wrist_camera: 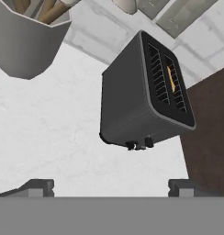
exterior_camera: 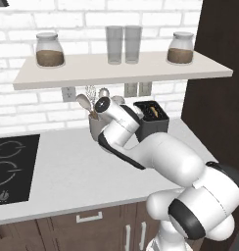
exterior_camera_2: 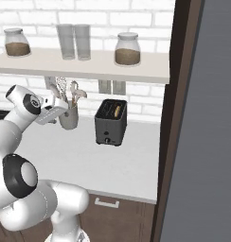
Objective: Start the toaster. Once the lever pops up, take the bread to the plate on the dining counter.
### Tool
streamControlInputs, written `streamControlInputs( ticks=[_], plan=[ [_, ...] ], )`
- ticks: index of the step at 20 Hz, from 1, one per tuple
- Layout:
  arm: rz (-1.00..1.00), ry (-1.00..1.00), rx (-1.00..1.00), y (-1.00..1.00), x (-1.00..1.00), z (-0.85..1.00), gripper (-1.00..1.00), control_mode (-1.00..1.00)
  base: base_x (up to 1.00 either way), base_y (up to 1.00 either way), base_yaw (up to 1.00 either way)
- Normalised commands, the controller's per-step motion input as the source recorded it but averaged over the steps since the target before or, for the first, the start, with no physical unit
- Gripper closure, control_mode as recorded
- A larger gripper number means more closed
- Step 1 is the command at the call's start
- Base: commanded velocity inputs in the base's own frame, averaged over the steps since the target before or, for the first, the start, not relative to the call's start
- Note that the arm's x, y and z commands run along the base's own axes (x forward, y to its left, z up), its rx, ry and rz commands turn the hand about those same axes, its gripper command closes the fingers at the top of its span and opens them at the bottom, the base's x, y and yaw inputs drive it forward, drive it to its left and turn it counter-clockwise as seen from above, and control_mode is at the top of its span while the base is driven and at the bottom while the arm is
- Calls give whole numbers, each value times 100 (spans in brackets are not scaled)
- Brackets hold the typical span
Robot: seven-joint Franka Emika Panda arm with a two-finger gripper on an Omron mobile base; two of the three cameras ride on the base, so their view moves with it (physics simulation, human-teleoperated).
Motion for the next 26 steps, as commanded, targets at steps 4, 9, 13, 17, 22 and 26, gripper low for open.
streamControlInputs(
  ticks=[4, 9, 13, 17, 22, 26],
  plan=[
    [0, 0, 0, 0, 0, 0, -100, -100, 0, 0, 0],
    [0, 0, 0, 0, 0, 0, -100, -100, 0, 0, 0],
    [0, 0, 0, 0, 0, 0, -100, -100, 0, 0, 0],
    [0, 0, 0, 0, 0, 0, -100, -100, 0, 0, 0],
    [0, 0, 0, 0, 0, 0, -100, -100, 0, 0, 0],
    [0, 0, 0, 0, 0, 0, -100, -100, 0, 0, 0]
  ],
)
